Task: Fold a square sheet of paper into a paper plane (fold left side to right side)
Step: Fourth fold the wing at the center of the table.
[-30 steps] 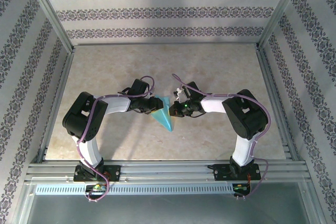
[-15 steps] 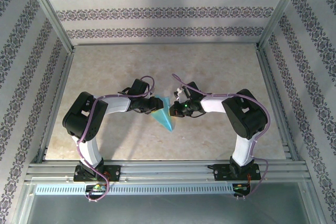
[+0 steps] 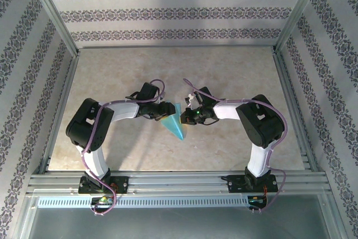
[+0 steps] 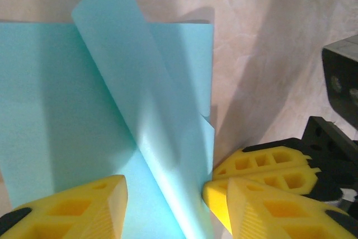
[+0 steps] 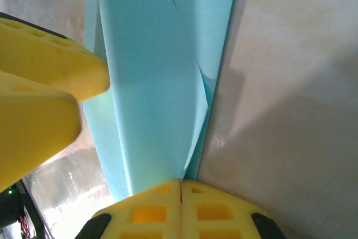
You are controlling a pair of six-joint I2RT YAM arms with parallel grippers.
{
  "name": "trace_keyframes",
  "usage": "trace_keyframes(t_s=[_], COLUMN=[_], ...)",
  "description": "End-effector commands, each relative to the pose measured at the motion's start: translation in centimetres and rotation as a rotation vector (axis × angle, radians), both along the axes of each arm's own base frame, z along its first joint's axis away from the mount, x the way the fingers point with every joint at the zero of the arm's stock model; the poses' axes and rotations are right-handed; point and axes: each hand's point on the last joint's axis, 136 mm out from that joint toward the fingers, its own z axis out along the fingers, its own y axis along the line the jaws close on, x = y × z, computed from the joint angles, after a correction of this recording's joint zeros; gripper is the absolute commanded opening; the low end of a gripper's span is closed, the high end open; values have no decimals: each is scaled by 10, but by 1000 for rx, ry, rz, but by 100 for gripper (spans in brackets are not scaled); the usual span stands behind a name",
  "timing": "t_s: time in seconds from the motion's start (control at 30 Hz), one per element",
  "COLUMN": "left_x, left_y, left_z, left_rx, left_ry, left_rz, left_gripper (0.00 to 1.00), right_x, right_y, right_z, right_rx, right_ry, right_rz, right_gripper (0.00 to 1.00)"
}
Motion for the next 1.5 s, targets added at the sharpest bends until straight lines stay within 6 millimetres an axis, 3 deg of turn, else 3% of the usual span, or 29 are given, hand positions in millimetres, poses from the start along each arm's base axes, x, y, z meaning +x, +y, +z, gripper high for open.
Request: trace_keyframes(t_s=[0.0, 0.13, 0.33, 0.5, 0.93, 1.47], left_x=[0, 2, 5, 5, -2, -14], left_y=[-5, 1, -17, -33, -27, -13], left_z=[28, 39, 50, 40, -6, -34], left_rx=[1, 33, -68, -105, -23, 25], left_ry=[-48, -77, -96, -63, 24, 66], left_rz=[-23, -15, -63, -106, -109, -86], left_gripper=[52, 51, 19, 5, 0, 0], right_x=[-15, -15, -15, -16, -16, -19], right_y=[-13, -12, -10, -10, -10, -12], right_z=[-39, -37, -37, -38, -39, -42], right_rx=[-115, -110, -110, -113, -131, -150], right_ry=[70, 68, 68, 70, 71, 74], right_rz=[-7, -5, -2, 0, 10, 22], right_gripper=[0, 0, 0, 0, 0, 0])
